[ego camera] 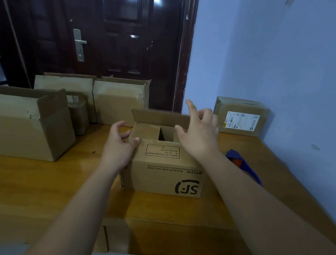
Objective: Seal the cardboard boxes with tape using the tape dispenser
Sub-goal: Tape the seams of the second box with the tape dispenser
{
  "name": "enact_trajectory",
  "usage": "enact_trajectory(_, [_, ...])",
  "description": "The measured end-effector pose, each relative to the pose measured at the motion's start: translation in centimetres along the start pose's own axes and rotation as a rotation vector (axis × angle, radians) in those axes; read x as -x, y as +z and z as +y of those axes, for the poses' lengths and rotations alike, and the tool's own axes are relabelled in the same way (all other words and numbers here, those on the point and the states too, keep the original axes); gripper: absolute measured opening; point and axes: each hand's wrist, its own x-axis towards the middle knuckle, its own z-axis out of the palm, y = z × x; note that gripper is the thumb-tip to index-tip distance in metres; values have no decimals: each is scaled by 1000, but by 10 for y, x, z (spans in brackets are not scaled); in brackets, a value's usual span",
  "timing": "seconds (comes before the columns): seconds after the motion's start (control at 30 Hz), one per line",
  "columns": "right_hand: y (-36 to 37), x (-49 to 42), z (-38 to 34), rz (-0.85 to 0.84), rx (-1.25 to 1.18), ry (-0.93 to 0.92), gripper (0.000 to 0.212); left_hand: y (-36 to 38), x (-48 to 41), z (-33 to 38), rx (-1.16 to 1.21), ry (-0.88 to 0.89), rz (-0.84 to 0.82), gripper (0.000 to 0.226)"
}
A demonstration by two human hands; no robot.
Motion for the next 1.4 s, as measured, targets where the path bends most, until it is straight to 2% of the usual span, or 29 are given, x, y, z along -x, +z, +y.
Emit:
enact_trajectory(0.07, [2,6,2,-24,92,-37,41,2,1,1,-2,0,12,65])
enact_trajectory(0.13, [3,10,4,-147,101,-49,37,3,2,1,-74,44,40,66])
enact_trajectory(0.2, [2,13,6,-210,67,-44,36,5,3,3,-289,142,84,63])
enact_trajectory(0.27, [1,14,7,-210,69,-57,33,8,5,5,-559,259,115,51])
enact_trajectory(0.37, [2,15,7,-207,96,-62,31,13,7,9,-807,440,-18,29])
enact_trajectory(0.43, [0,14,8,-204,31,-43,27,15,9,9,-903,505,-117,32])
enact_trajectory(0.53, [-12,18,17,-273,-202,9,24,14,9,9,-930,501,-126,36])
enact_trajectory(0.6, [-27,22,32,-265,-276,58,32,14,11,9,-928,469,-107,40])
enact_trajectory(0.73, [-55,31,83,-162,-106,247,57,14,13,9,-906,440,-81,38])
enact_trajectory(0.8, [-63,40,105,-277,-53,332,69,15,11,8,-906,427,-71,37])
enact_trajectory(0.93, [-57,57,128,-626,-30,497,91,17,12,11,-899,394,-59,37])
enact_trajectory(1.0, [-48,62,136,-604,-35,541,88,17,14,13,-893,383,-60,36])
enact_trajectory(1.1, [-40,66,145,-481,-14,584,56,17,16,14,-883,370,-58,36])
enact_trajectory(1.17, [-37,68,152,-420,-155,640,33,16,17,15,-875,364,-57,36])
enact_trajectory(1.23, [-37,74,154,-335,-451,731,25,17,17,15,-870,363,-60,36])
enact_trajectory(1.3, [-35,77,154,-251,-759,798,25,19,18,16,-864,364,-64,36])
enact_trajectory(1.4, [-34,78,150,-141,-1048,818,36,25,20,16,-859,375,-73,36])
